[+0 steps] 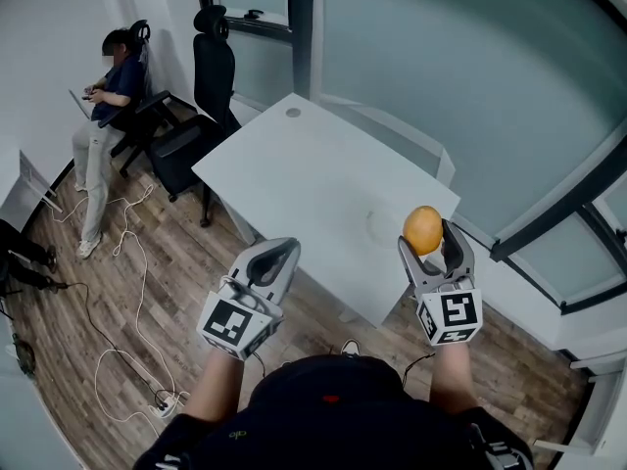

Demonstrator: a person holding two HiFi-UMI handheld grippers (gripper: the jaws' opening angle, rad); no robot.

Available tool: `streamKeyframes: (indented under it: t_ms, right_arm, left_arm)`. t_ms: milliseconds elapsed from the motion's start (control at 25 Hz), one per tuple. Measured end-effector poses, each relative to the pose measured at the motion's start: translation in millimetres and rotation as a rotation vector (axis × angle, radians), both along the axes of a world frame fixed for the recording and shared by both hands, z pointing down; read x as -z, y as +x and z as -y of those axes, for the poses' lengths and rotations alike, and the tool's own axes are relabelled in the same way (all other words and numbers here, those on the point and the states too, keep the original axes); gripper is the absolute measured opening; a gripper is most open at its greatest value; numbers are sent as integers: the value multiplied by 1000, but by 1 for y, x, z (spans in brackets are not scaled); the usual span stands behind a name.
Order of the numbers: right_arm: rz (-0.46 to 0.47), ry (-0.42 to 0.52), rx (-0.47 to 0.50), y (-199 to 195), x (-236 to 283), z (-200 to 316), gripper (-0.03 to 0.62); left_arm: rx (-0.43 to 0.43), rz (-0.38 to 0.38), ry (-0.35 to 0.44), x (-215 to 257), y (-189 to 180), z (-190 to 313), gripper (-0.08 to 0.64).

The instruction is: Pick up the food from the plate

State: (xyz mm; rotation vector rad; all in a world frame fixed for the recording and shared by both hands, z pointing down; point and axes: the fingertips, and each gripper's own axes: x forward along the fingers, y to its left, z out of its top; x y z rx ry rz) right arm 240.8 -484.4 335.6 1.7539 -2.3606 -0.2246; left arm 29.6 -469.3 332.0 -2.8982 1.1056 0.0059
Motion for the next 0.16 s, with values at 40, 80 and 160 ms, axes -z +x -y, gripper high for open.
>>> streamKeyframes:
  t_ms: [40, 80, 160]
  right_arm:
    - [-1, 0, -1, 0, 0, -1, 354]
    - [-2, 0, -3, 0, 0, -1, 354]
    - [-2, 0, -6, 0, 0, -2, 354]
  left_arm:
    - [-3, 3, 3, -1, 0, -1, 29]
    - [-3, 1, 0, 0, 0, -1, 29]
    - [0, -7, -12, 1, 1, -2, 31]
